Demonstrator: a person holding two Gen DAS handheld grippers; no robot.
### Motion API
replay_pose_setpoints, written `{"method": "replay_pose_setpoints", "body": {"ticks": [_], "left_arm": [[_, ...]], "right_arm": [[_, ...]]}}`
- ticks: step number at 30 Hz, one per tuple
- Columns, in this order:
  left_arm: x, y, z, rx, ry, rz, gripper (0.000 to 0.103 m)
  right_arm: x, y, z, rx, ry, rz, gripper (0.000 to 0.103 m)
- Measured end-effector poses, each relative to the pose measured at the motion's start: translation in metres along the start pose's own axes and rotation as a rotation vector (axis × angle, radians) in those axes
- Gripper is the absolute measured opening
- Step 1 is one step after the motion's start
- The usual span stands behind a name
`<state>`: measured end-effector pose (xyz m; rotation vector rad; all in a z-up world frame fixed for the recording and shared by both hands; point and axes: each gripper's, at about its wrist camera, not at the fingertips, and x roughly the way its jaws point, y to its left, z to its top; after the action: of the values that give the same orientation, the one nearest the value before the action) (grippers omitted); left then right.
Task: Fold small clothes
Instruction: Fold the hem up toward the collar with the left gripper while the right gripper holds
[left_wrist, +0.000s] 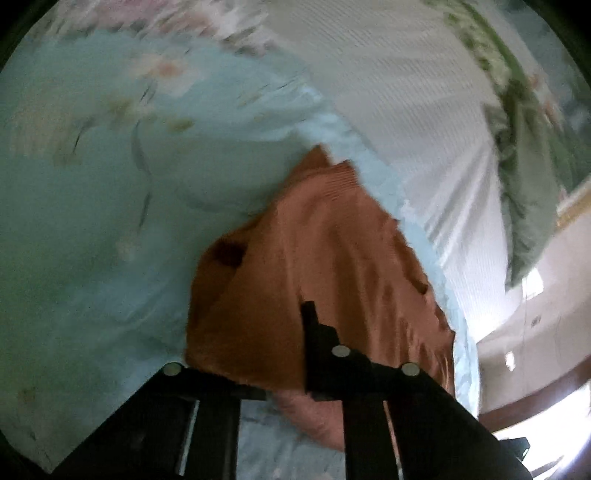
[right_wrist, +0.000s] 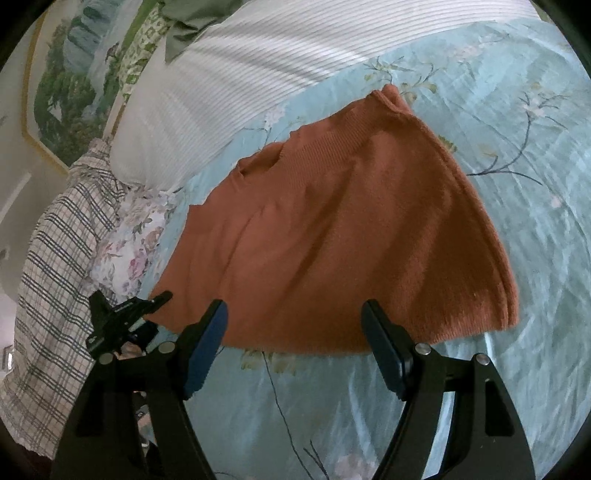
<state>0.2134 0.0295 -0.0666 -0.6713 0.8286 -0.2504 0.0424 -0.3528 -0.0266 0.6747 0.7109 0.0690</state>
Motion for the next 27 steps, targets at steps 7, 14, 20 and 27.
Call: {"method": "replay_pose_setpoints", "body": {"ticks": [7, 14, 20, 27], "left_arm": [[-0.01, -0.119, -0.029, 0.391, -0.036, -0.079, 0.007], [0.039, -0.196, -0.11, 0.741, 0.058, -0.091, 0.006], [0.065, -0.195, -0.144, 0.828, 0.091, -0.007, 0.006], [0.055, -0.203, -0.139, 0.824, 0.059, -0.037, 0.006]], "right_arm": [[-0.001, -0.009, 0.027, 0.002, 0.008, 0.068, 0.075], [0.024, -0.019, 0.066, 0.039, 0.07, 0.165, 0.076], [0.074, -0.01, 0.082, 0.053, 0.201, 0.233, 0.076], [0.138, 0.005, 0.111, 0.085, 0.289, 0.287, 0.076]]}}
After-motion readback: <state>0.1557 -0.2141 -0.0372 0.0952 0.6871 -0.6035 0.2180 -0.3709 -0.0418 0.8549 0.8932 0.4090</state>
